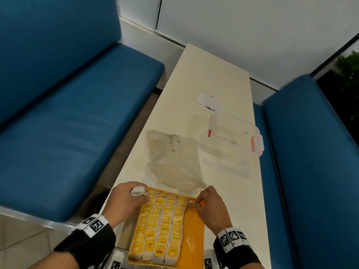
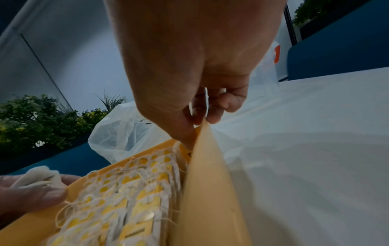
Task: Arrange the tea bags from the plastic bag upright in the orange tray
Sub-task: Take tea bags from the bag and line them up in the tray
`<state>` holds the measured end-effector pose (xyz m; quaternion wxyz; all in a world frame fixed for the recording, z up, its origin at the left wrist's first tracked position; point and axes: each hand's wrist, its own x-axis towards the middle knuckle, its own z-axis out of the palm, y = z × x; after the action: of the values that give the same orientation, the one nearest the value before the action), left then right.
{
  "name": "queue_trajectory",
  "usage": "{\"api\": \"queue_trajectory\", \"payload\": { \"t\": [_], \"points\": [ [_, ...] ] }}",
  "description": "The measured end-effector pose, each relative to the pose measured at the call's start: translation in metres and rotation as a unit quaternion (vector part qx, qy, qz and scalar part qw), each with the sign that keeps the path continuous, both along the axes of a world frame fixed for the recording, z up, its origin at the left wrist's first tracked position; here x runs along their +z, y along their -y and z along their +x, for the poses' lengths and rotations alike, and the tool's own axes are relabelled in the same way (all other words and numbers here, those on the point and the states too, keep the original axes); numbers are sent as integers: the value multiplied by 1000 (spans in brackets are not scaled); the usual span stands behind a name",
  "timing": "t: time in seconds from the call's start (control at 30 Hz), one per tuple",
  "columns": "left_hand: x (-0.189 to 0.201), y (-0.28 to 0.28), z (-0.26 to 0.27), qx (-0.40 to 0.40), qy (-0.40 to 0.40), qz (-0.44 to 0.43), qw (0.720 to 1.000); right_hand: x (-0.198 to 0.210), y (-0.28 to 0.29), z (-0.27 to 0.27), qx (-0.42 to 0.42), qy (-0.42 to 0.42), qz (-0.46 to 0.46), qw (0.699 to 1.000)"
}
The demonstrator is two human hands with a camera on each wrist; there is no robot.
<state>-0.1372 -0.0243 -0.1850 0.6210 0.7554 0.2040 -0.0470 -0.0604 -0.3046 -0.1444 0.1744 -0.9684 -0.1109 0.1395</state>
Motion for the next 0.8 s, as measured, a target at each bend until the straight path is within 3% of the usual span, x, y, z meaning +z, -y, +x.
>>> {"api": "queue_trajectory", "payload": {
  "t": [0.47, 0.63, 0.8],
  "points": [
    [10, -3, 0, -9, -28, -29, 999, -10, 5, 0, -34, 26, 30, 999],
    [27, -8, 1, 43, -41, -129, 990, -10, 6, 1, -32, 22, 32, 999],
    [49, -8, 5, 52, -66, -269, 959, -7, 7, -1, -22, 27, 34, 999]
  ]
}}
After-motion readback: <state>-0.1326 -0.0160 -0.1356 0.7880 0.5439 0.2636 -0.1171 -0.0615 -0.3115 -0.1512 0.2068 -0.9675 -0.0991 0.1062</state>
